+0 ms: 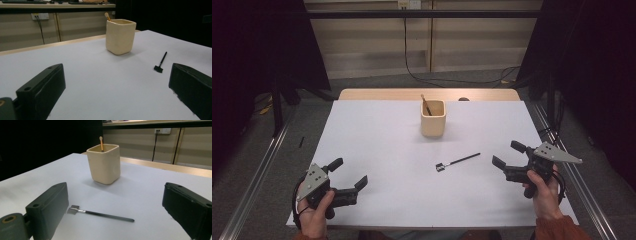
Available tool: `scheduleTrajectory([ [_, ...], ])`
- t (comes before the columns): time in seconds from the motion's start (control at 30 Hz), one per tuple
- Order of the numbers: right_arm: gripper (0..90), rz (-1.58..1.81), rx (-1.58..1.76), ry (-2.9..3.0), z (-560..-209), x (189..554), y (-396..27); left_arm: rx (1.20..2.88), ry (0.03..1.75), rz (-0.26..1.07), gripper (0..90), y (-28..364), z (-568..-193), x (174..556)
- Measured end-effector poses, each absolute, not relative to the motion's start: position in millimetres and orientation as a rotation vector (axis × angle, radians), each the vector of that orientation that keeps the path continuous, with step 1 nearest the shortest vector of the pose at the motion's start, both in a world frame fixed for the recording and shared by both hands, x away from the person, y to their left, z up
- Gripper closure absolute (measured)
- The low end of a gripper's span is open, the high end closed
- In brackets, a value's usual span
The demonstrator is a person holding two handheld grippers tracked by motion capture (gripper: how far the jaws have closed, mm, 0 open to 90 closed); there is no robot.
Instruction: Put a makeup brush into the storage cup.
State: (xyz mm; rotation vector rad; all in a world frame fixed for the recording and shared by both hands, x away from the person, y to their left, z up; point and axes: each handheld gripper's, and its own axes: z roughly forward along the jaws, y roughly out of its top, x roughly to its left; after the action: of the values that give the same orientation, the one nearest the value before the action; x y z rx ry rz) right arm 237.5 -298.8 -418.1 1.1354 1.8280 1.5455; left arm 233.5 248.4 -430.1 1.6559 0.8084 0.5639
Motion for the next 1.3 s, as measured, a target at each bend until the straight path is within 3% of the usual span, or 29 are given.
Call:
scheduleTrajectory([
  [0.57, 5.1, 1.507, 1.177, 1.831, -435.4, 200.8, -305.0, 1.635, 0.826, 0.562, 0.8, 253.4, -430.6, 229.7],
  [1.3, 1.9, 1.535, 1.163, 1.814, -430.5, 200.9, -309.3, 1.636, 0.817, 0.56, 1.0, 253.5, -430.7, 230.4],
])
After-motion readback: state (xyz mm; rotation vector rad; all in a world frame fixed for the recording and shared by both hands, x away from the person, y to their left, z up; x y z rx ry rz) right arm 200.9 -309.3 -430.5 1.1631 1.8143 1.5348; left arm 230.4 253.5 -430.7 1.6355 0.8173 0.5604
